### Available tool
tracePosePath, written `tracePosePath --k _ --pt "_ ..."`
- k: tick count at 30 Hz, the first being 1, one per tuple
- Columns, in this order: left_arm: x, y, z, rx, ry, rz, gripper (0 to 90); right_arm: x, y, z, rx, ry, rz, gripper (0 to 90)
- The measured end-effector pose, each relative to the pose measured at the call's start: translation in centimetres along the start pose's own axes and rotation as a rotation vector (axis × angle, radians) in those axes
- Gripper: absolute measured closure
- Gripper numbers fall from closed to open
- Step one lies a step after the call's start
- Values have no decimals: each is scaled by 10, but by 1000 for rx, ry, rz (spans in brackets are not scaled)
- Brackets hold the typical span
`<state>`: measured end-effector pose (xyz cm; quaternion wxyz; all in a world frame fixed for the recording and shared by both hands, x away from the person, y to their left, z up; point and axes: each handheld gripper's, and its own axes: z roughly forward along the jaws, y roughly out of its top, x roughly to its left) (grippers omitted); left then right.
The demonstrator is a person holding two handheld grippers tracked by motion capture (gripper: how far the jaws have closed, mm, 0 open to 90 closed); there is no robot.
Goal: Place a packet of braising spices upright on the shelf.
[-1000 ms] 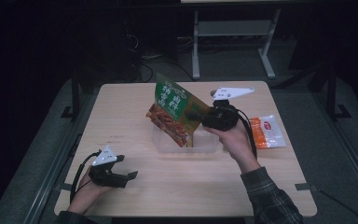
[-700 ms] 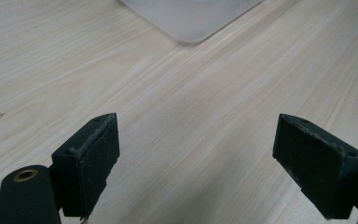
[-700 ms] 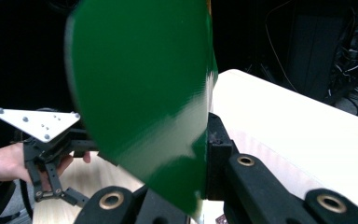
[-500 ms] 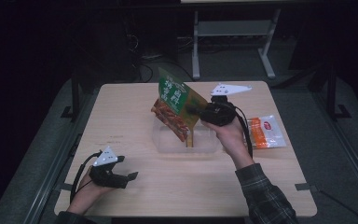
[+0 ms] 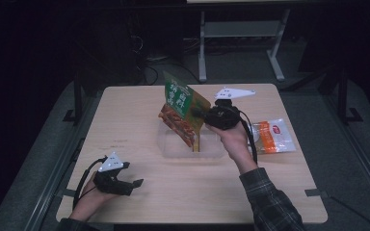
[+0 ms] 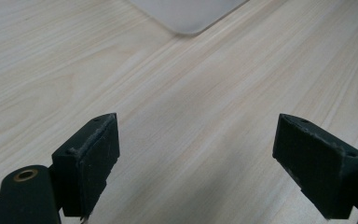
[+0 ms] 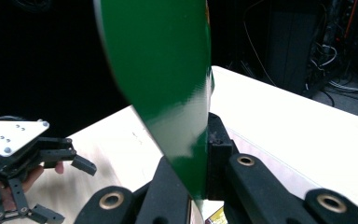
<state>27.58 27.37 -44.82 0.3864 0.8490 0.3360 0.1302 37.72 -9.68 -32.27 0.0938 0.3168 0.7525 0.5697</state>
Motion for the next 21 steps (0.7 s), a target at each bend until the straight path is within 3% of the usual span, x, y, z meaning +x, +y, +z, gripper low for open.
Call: tracePosePath --k 10,21 --pt "0 0 0 11 -2 5 140 2 -5 8 19 -27 -8 896" --pt "0 -1 1 16 -9 -3 140 1 -12 20 43 -23 -10 895"
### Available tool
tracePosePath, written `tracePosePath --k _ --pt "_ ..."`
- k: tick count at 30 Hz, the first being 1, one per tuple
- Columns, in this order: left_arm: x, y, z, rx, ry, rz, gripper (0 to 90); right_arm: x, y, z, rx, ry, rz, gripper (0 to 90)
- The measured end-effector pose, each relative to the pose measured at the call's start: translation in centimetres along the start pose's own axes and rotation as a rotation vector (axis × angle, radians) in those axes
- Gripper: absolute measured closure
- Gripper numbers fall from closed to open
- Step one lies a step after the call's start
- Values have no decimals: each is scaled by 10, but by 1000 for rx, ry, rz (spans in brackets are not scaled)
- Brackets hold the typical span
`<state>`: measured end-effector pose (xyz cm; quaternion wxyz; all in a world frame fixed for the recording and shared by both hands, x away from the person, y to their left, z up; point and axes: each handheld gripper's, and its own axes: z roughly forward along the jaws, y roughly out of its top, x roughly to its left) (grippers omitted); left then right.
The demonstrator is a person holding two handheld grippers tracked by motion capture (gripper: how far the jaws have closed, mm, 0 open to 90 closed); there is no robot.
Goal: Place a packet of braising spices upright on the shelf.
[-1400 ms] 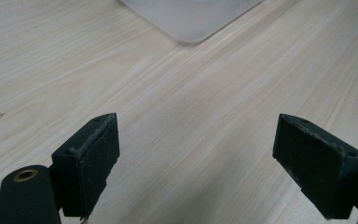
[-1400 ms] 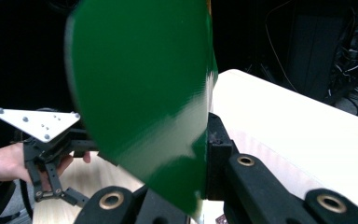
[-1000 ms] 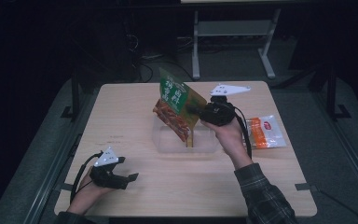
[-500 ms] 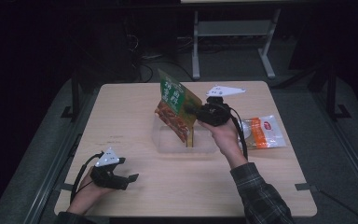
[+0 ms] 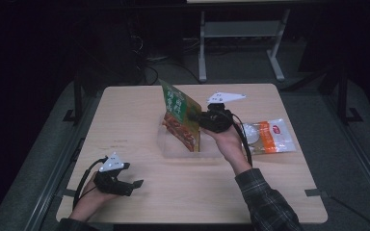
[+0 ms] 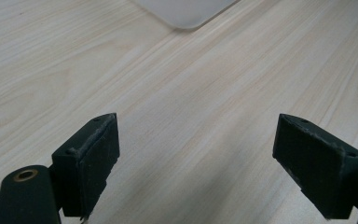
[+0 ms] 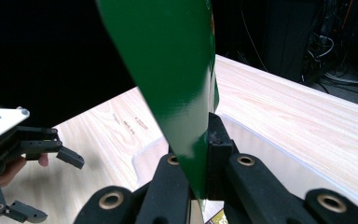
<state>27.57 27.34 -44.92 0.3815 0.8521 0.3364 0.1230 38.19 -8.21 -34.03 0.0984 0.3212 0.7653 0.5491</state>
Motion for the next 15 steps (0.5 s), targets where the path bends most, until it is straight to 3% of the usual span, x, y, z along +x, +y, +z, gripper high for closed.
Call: tracePosePath --k 15 --pt "2 0 2 20 -18 1 140 -7 -9 9 20 12 12 893"
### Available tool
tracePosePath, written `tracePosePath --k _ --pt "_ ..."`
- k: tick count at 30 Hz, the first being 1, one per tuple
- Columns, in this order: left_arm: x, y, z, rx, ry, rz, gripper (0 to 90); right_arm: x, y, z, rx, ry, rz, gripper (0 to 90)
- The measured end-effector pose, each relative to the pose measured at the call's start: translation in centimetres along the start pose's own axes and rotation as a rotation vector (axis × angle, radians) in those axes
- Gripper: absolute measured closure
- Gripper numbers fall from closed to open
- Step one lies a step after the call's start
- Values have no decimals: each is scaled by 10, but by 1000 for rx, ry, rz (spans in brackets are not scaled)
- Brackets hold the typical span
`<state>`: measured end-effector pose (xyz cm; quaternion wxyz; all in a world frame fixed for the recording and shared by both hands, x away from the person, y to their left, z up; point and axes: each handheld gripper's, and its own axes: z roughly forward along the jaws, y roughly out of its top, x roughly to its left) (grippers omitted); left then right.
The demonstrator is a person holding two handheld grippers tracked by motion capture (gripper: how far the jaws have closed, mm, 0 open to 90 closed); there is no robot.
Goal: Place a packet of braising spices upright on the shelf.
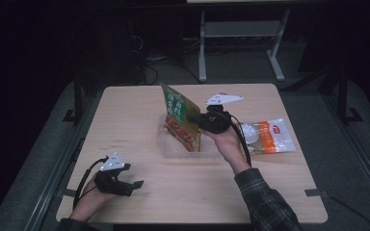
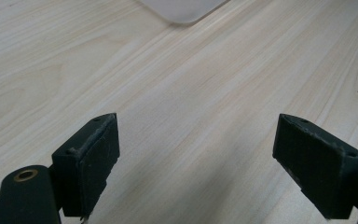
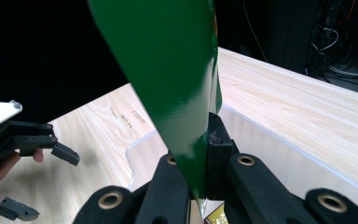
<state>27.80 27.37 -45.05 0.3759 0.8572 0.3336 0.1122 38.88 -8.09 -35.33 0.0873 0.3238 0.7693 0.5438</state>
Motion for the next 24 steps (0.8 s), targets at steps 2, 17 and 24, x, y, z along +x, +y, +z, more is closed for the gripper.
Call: tracePosePath --k 2,17,24 --pt "-1 0 1 -6 -2 -8 140 -1 -1 2 2 0 -1 893" --pt "-1 0 3 18 -44 -14 139 -2 -8 12 36 13 -5 889" --pt "-2 1 4 60 -52 -33 139 -2 -10 14 44 18 -1 878"
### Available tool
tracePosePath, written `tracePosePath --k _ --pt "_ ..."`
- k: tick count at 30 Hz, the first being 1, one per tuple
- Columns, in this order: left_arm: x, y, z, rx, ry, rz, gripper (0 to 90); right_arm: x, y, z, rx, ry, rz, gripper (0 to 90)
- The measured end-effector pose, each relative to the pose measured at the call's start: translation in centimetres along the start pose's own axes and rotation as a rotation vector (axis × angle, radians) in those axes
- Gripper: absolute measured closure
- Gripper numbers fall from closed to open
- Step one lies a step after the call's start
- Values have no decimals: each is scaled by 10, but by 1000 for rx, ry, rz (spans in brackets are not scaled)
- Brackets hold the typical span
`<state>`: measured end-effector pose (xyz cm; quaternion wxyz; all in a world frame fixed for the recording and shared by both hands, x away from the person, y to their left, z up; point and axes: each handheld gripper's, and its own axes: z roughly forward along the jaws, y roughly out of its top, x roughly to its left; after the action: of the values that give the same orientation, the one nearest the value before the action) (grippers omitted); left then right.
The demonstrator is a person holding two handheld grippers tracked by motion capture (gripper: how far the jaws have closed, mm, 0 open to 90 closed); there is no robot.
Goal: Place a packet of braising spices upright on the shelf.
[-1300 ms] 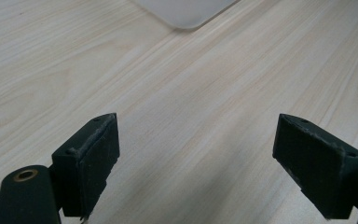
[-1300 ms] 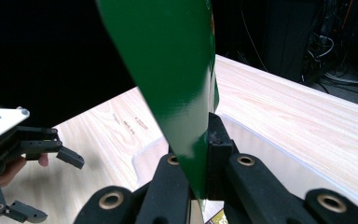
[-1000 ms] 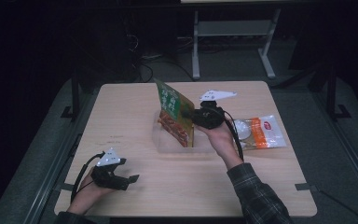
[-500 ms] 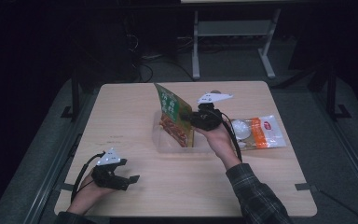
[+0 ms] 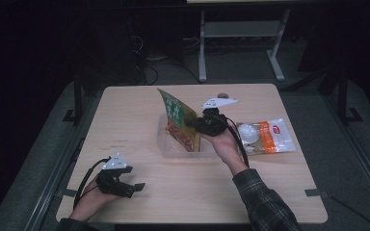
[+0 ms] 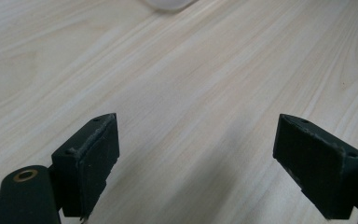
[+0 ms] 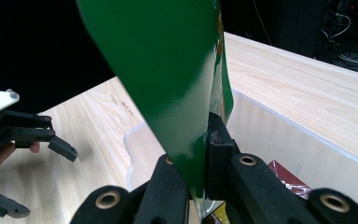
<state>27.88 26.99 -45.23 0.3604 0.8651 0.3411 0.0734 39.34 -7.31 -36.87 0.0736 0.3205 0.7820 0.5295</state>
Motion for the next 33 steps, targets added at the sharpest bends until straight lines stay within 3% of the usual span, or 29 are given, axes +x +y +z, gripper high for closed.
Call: tracePosePath --k 5,13,17,27,33 --pt "-1 1 0 12 21 22 139 1 0 -1 -2 -1 -8 787" --pt "1 0 -1 10 32 19 139 4 3 -9 -8 6 -18 488" --pt "1 0 -1 5 27 26 139 9 6 -18 -2 11 -35 414" --pt "2 0 -2 -10 36 19 146 15 4 -40 15 -7 -78 347" --pt "1 -1 0 10 29 69 147 16 -5 -56 25 -26 -98 343"
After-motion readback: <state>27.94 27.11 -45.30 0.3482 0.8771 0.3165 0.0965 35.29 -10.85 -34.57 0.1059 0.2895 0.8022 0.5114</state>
